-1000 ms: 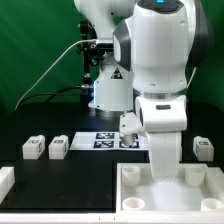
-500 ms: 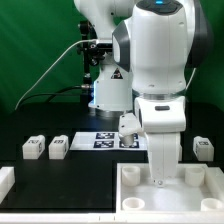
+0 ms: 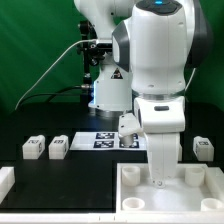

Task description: Assemble one leg

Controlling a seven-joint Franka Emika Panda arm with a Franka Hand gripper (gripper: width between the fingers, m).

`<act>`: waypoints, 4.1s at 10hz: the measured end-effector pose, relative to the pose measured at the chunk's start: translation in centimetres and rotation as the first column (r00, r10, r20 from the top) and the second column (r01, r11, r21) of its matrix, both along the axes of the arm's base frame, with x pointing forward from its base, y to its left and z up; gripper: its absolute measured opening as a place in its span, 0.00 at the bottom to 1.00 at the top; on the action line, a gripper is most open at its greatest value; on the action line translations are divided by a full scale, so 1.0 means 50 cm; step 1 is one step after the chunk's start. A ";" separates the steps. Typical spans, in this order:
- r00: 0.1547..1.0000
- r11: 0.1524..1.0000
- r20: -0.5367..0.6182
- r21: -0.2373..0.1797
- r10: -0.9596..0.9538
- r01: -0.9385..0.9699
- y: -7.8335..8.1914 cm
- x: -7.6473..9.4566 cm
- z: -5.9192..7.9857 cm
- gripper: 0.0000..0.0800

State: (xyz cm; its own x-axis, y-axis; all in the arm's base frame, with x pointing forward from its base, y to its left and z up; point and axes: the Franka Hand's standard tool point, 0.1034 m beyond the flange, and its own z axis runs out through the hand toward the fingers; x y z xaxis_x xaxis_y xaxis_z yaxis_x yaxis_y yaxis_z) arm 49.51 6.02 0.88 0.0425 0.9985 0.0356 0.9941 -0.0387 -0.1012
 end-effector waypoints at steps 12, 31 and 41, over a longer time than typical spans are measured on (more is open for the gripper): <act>0.530 0.530 0.001 -0.034 -0.848 0.848 0.184 -0.070 0.082 0.81; 0.141 0.114 -0.031 -0.766 -0.990 0.633 0.250 -0.203 0.016 0.81; 0.149 0.118 -0.030 -0.767 -0.988 0.631 0.251 -0.223 0.002 0.36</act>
Offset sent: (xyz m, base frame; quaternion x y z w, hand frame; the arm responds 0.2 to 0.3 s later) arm -0.0153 0.0068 0.0405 -0.0150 0.0019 0.1777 0.9840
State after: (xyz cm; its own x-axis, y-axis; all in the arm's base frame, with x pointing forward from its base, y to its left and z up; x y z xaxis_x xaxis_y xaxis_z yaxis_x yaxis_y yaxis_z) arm 38.37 18.55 0.97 0.6630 0.0796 -0.7443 0.0462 -0.9968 -0.0654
